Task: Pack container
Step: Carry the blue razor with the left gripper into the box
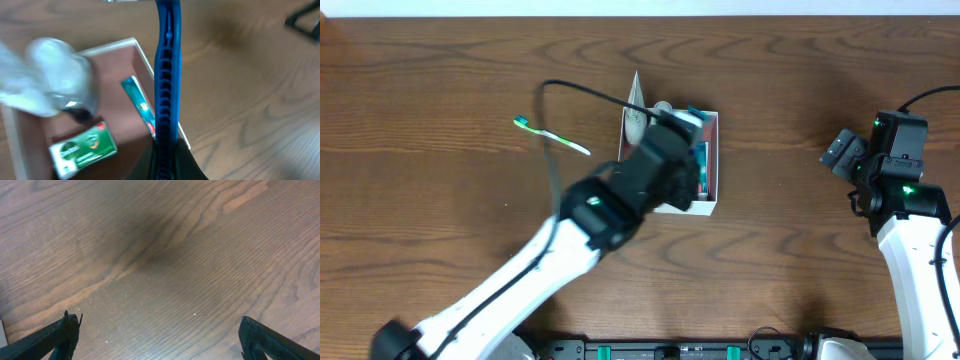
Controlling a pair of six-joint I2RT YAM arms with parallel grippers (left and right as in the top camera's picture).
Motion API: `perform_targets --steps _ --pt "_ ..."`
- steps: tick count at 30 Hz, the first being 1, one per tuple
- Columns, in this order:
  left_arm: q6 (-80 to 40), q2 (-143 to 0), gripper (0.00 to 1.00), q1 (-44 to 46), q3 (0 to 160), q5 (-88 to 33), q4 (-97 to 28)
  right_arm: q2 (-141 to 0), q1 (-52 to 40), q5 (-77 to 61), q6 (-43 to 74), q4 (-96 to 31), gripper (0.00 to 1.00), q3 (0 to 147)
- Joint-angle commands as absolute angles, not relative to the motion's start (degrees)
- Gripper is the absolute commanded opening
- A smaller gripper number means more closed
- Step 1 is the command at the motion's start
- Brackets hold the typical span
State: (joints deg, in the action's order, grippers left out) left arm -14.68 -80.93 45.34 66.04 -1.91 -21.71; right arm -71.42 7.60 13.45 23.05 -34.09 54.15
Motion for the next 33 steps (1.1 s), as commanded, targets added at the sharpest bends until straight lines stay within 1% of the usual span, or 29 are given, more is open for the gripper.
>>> perform_targets --steps 1,7,18,23,24,25,26,28,30,33 --pt "-12.53 -84.68 0.06 46.44 66.89 -0.08 -20.03 -71.48 7.90 13.65 23.75 -34.13 0.99 54.33" --pt "-15.07 -90.39 0.06 46.48 66.89 3.11 -17.06 -71.48 7.90 13.65 23.75 -34.13 0.99 54.33" --pt "-17.10 -98.87 0.06 46.48 66.89 3.11 -10.13 -71.48 7.90 13.65 23.75 -34.13 0.99 54.33" --pt "-18.33 -100.86 0.07 46.48 66.89 3.75 -9.52 -71.48 7.90 13.65 23.75 -34.13 0.99 54.33" --pt "-18.33 -101.06 0.13 46.48 66.89 3.75 -9.47 -71.48 7.90 13.65 23.73 -34.13 0.99 54.33" --pt "-18.33 -101.10 0.17 46.48 66.89 3.75 -9.43 -71.48 7.90 13.65 23.75 -34.13 0.99 54.33" --pt "-18.33 -101.12 0.24 46.48 66.89 3.75 -9.30 -71.48 7.90 13.65 23.75 -34.13 0.99 54.33" --pt "-18.31 -101.12 0.35 46.48 66.89 3.73 -8.93 -71.48 7.90 13.65 23.75 -34.13 0.99 54.33" --pt "-18.31 -101.12 0.39 46.48 66.89 3.73 -8.54 -71.48 7.90 13.65 23.75 -34.13 0.99 54.33" --pt "-18.28 -101.01 0.39 46.48 66.92 3.70 -8.05 -71.48 7.90 13.65 23.75 -34.13 0.99 54.33"
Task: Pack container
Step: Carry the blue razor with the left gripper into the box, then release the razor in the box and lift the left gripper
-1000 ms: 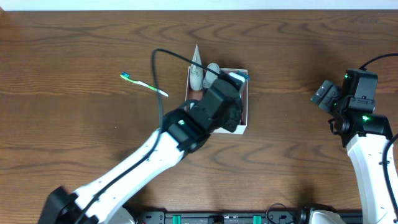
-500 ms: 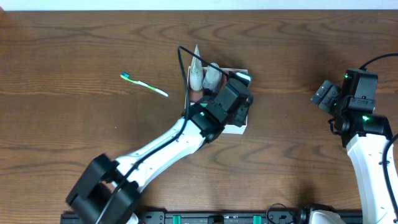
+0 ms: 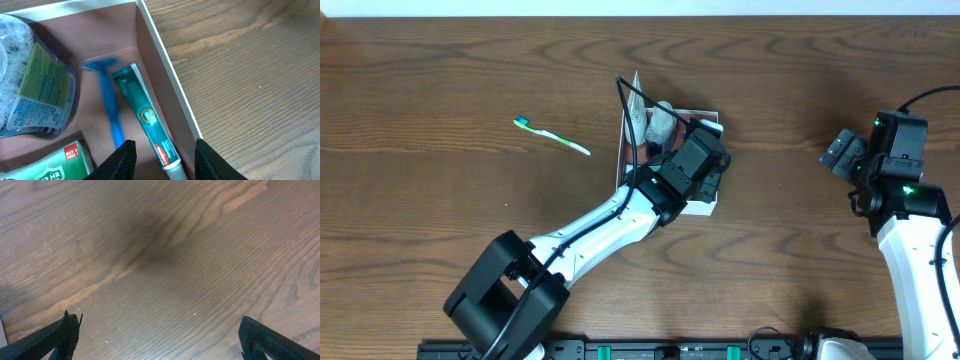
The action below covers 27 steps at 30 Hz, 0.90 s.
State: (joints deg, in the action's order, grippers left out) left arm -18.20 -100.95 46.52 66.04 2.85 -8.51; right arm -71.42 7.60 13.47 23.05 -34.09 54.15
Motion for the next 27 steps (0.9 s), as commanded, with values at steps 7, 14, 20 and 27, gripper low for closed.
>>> perform_targets --steps 7,14,20,27 --pt "-18.24 -95.09 0.40 46.72 67.46 3.68 -9.02 -71.48 7.90 13.65 23.75 -34.13 0.99 54.33" --pt "-18.48 -78.81 0.40 47.00 67.46 12.14 -18.72 -71.48 7.90 13.65 23.75 -34.13 0.99 54.33" --pt "-21.80 -67.64 0.44 42.96 67.46 24.99 -27.40 -71.48 7.90 13.65 23.75 -34.13 0.99 54.33" --pt "-29.12 -66.37 0.53 28.03 67.46 24.60 -30.85 -71.48 7.90 13.65 23.75 -34.13 0.99 54.33"
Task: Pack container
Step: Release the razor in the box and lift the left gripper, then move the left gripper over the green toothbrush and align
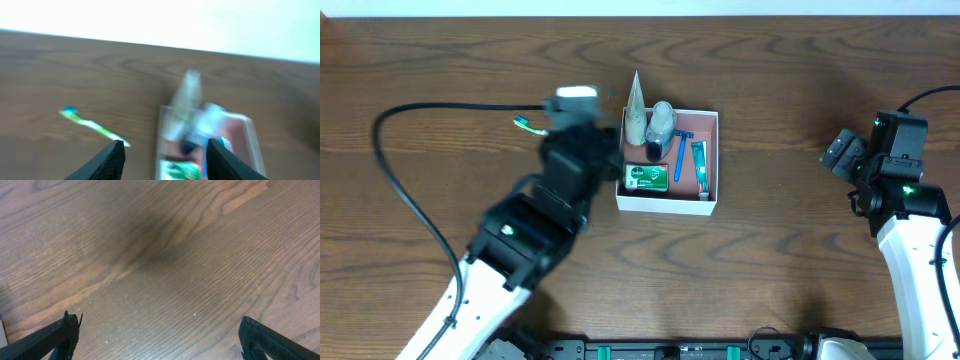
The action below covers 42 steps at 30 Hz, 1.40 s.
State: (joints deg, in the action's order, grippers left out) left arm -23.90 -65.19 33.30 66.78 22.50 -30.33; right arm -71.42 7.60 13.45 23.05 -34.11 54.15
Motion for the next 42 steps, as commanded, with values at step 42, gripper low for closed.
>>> perform_targets --steps 42 --pt "-48.99 -110.32 0.57 9.67 67.46 7.90 -14.70 -71.48 7.86 13.65 23.75 -34.13 0.99 54.33"
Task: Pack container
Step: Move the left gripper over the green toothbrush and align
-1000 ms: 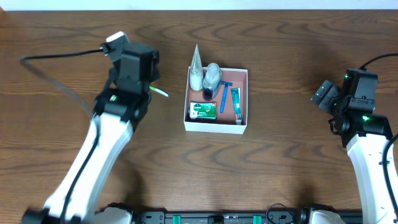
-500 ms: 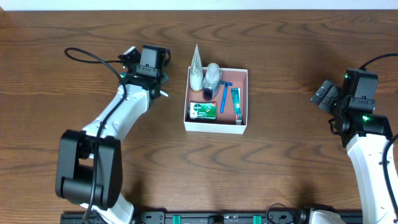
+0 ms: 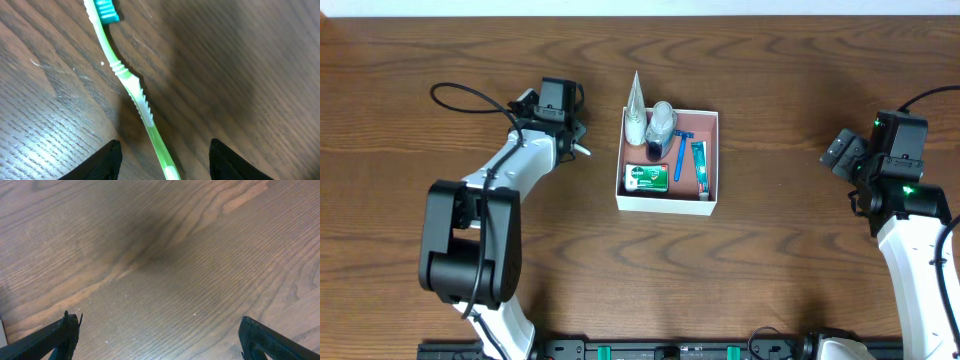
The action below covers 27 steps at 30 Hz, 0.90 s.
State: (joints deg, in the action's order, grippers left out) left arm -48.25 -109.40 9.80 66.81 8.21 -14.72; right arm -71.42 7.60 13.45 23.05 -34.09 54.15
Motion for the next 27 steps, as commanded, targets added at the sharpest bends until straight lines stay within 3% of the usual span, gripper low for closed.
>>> perform_targets --steps 1,27 --pt "-48.99 -110.61 0.57 9.67 67.46 7.88 -14.92 -71.48 7.86 13.65 23.75 -34.13 0.99 54.33" --pt "-45.93 -113.16 0.57 9.67 67.46 6.59 -26.61 -71.48 7.86 13.65 23.75 -34.13 0.99 54.33"
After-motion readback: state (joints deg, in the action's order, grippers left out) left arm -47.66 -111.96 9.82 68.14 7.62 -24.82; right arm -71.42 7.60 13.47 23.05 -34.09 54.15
